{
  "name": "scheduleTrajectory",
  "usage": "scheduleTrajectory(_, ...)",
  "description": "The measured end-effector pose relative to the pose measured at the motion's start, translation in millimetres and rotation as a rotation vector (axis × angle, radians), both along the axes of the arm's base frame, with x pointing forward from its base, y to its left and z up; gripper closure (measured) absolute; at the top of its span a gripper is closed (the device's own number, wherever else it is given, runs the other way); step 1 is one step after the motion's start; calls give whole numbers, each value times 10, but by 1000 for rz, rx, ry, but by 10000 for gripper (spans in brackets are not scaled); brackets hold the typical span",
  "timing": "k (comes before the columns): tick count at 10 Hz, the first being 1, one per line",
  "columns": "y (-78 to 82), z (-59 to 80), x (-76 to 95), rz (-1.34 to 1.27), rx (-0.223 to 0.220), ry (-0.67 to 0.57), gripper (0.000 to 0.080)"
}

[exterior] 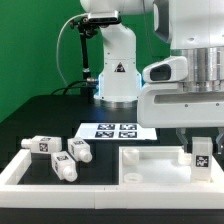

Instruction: Assemble one leg

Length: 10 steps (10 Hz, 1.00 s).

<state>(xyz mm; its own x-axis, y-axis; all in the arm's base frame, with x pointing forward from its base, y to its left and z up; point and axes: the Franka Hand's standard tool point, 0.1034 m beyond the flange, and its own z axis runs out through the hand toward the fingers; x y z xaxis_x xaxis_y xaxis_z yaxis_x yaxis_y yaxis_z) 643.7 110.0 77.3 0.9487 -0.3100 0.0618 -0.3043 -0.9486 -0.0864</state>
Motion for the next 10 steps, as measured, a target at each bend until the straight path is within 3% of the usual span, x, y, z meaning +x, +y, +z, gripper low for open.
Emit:
scheduleTrajectory(2,-10,0,-6,-320,12,16,514)
scheduleTrajectory(5,-51,-18,-21,-917,112,75,514)
scheduleTrajectory(6,-34,-23,-31,-1021,122,84,514)
scheduleTrajectory(7,-34,-24,-33,-1036,123,86,514)
scheduleTrajectory(8,-33,-26,-33,-1038,122,86,438)
scheduleTrajectory(9,-30,-23,-37,-944,108,83,438)
scheduleTrajectory(10,-8,2,-40,-752,77,89,273)
